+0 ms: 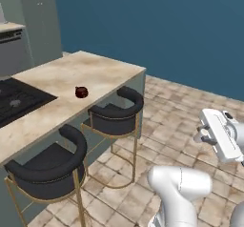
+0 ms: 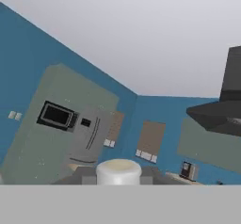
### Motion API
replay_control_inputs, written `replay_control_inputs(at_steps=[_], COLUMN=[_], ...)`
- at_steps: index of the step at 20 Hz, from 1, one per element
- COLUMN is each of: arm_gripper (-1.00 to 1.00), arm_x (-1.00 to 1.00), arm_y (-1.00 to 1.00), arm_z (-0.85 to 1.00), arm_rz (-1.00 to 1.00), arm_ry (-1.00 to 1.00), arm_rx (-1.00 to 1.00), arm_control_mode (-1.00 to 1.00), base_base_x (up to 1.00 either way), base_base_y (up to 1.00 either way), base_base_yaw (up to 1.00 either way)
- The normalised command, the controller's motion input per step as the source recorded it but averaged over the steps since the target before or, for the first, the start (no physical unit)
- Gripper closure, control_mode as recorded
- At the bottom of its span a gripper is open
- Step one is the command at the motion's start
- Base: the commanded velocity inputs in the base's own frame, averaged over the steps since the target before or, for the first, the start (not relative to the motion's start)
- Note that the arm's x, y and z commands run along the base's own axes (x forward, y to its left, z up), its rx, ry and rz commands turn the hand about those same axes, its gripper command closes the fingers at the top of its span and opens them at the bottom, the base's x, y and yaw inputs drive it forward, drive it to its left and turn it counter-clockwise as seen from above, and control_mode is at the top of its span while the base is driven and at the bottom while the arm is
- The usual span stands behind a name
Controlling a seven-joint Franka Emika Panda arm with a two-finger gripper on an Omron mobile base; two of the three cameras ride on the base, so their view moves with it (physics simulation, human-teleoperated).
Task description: Pick up the marshmallow and place it in the cup of hot chocolate on the dining counter.
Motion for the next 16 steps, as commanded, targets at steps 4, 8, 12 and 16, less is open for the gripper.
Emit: replay_control_inputs(at_steps=[4, 8, 12, 16], arm_gripper=[1.00, 1.00, 1.00, 1.00], arm_x=[0.00, 0.00, 0.00, 0.00], arm_y=[0.00, 0.00, 0.00, 0.00], arm_z=[0.00, 0.00, 0.00, 0.00], arm_rz=[0.00, 0.00, 0.00, 0.00], arm_ry=[0.00, 0.00, 0.00, 0.00], arm_rx=[0.00, 0.00, 0.00, 0.00], arm_control_mode=[1.00, 1.00, 1.00, 1.00], base_base_x=[1.00, 1.00, 1.00, 1.00], base_base_y=[-0.47, -0.25, -0.12, -0.16], base_base_yaw=[0.46, 0.49, 0.66, 0.68])
